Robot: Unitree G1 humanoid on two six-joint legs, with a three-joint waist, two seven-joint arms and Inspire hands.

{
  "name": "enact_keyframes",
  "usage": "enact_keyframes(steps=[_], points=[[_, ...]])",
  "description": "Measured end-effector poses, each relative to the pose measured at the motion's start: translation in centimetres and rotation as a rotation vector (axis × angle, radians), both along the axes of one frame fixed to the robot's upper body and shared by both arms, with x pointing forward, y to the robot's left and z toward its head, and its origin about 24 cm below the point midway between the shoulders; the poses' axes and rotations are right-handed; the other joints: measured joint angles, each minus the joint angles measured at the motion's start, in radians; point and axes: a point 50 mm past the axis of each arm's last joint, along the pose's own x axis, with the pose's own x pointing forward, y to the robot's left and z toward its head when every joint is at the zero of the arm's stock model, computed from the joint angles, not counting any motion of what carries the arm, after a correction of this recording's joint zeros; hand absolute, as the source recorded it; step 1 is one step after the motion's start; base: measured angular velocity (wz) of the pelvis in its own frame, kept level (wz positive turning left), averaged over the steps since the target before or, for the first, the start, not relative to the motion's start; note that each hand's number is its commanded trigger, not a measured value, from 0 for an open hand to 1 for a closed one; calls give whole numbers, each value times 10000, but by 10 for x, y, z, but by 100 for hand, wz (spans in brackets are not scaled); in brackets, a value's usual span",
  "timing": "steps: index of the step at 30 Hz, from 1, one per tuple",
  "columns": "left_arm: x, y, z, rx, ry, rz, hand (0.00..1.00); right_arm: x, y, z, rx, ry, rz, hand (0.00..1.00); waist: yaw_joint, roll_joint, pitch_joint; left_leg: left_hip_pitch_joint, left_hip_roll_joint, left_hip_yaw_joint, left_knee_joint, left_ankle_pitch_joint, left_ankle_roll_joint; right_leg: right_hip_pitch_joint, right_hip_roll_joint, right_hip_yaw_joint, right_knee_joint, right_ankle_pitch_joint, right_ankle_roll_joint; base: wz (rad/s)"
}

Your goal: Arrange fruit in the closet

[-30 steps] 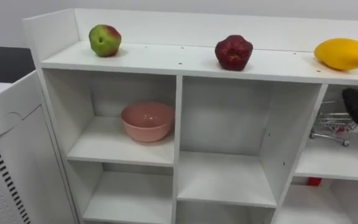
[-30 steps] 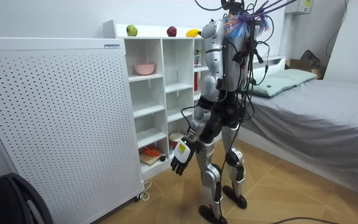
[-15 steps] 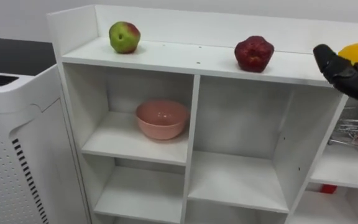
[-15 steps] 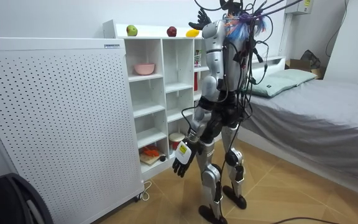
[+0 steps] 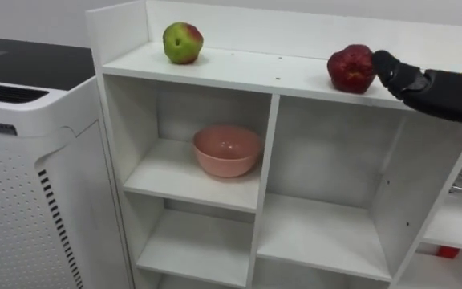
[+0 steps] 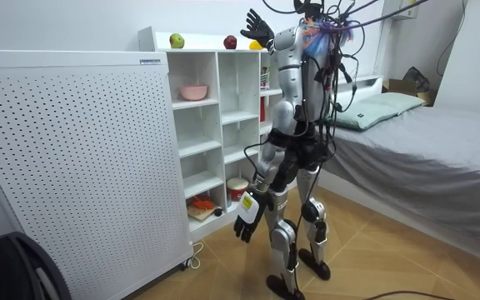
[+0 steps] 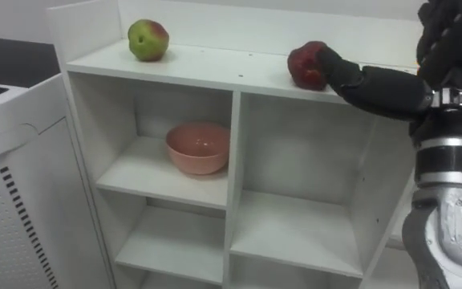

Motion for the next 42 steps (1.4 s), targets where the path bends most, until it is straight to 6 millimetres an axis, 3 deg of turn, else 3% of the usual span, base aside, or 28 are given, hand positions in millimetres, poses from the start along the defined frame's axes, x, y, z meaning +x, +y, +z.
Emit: enact_keyframes(steps=[3,9,17,30,31,32,33,34,42], points=[[-4,0,0,2,135,-33,0,3,0,-2,56,176,267,0,25,-65,-19,12,0,-5,1,3,-3,18,1,-3,-1,0,0,0],[-5,0,0,-49,455,-395,0,16,-5,-18,271,1429,522,0,25,-427,-15,-39,-10,-75,68,2,-3,37,-2,-37,-1,0,-1,3],[3,-1,0,-137,382,-504,0,45,-18,-25,447,2635,497,0,-25,-354,1,-110,-17,-263,226,3,-10,127,3,-236,-1,1,-1,7],[3,-1,0,-151,529,-350,0,48,-21,-29,-11,3191,839,0,2,-396,-65,-139,-25,-274,311,5,-13,152,-3,-269,9,2,-2,0],[3,-1,0,-152,526,-351,0,49,-21,-30,-42,3219,874,4,3,-396,-64,-137,-25,-272,315,5,-13,157,-4,-264,10,2,-2,0],[4,-1,0,-154,501,-359,0,49,-21,-30,-89,3258,920,53,-1,-395,-64,-137,-25,-272,317,5,-13,162,-4,-269,9,2,-3,0],[4,-1,0,-157,501,-359,0,49,-21,-31,-121,3283,949,82,-3,-394,-63,-137,-24,-272,316,5,-13,164,-4,-270,9,2,-2,0],[4,-1,0,-159,505,-364,0,49,-21,-31,-224,3315,994,100,-25,-394,-61,-143,-24,-276,319,5,-13,175,-4,-281,8,2,-3,0],[4,0,1,-237,417,-102,0,51,-18,-28,-1697,3694,1218,100,21,-437,-51,-155,-18,-280,299,6,-19,171,-1,-259,22,2,-3,0]])
